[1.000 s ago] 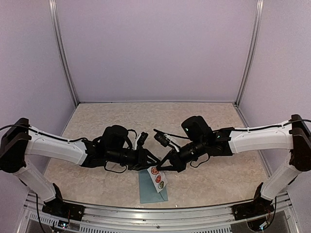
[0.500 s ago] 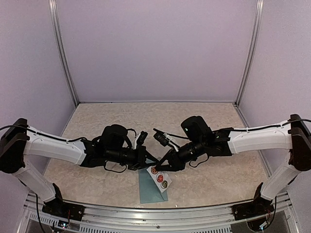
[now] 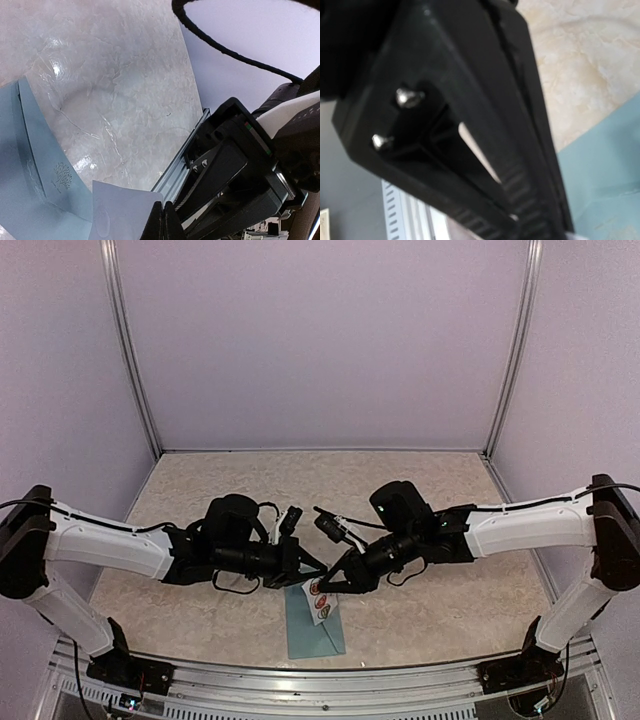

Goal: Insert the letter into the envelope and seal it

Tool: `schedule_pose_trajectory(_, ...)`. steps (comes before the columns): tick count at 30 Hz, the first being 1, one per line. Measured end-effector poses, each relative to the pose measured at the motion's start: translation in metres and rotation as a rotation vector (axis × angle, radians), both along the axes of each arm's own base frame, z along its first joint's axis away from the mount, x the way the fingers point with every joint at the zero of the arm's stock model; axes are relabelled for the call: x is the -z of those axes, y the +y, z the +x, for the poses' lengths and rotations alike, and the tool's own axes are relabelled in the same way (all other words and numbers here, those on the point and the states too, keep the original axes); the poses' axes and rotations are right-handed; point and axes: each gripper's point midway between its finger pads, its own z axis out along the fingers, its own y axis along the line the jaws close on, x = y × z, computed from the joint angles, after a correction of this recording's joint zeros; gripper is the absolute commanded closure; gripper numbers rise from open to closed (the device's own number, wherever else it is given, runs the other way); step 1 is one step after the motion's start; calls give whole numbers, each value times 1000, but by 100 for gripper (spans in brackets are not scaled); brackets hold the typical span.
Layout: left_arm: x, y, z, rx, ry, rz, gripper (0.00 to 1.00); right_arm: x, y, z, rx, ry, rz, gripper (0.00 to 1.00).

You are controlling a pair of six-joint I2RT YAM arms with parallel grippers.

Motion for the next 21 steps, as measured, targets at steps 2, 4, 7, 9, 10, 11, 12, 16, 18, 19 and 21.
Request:
schedule_pose_trajectory(2, 0, 1, 0, -2, 2, 0, 100, 1, 1, 0, -1, 0, 2, 96)
schedule_pose_trajectory(4, 0, 1, -1, -1, 2, 0, 100, 0, 1, 1, -3, -3, 5, 100)
schedule_pose_trajectory(7, 0, 1, -2, 0, 2, 1, 100, 0, 2, 0, -3, -1, 9, 100)
schedule_pose_trajectory(9, 1, 2, -1, -7, -1, 3, 100, -1, 2, 0, -5, -1, 11, 100)
schedule_pose_trajectory(10, 2, 2, 0, -14, -3, 6, 100, -1, 2, 0, -6, -1, 13, 100)
schedule_pose_trajectory(11, 2, 3, 1, -23, -7, 9, 100, -1, 2, 0, -7, 0, 14, 100)
schedule_pose_trajectory(12, 3, 5, 2, -33, -10, 13, 100, -2, 2, -1, -9, 1, 17, 100)
schedule_pose_trajectory(16, 9, 14, 8, -77, -18, 35, 100, -11, 2, -5, -20, 3, 51, 100)
schedule_pose_trajectory(18, 12, 22, 13, -105, -24, 48, 100, -19, 0, -9, -28, 6, 81, 100)
schedule_pose_trajectory(19, 13, 24, 15, -115, -27, 55, 100, -24, -1, -11, -33, 7, 95, 100)
schedule_pose_trajectory(21, 15, 30, 20, -138, -34, 69, 100, -32, -2, -14, -40, 9, 122, 100)
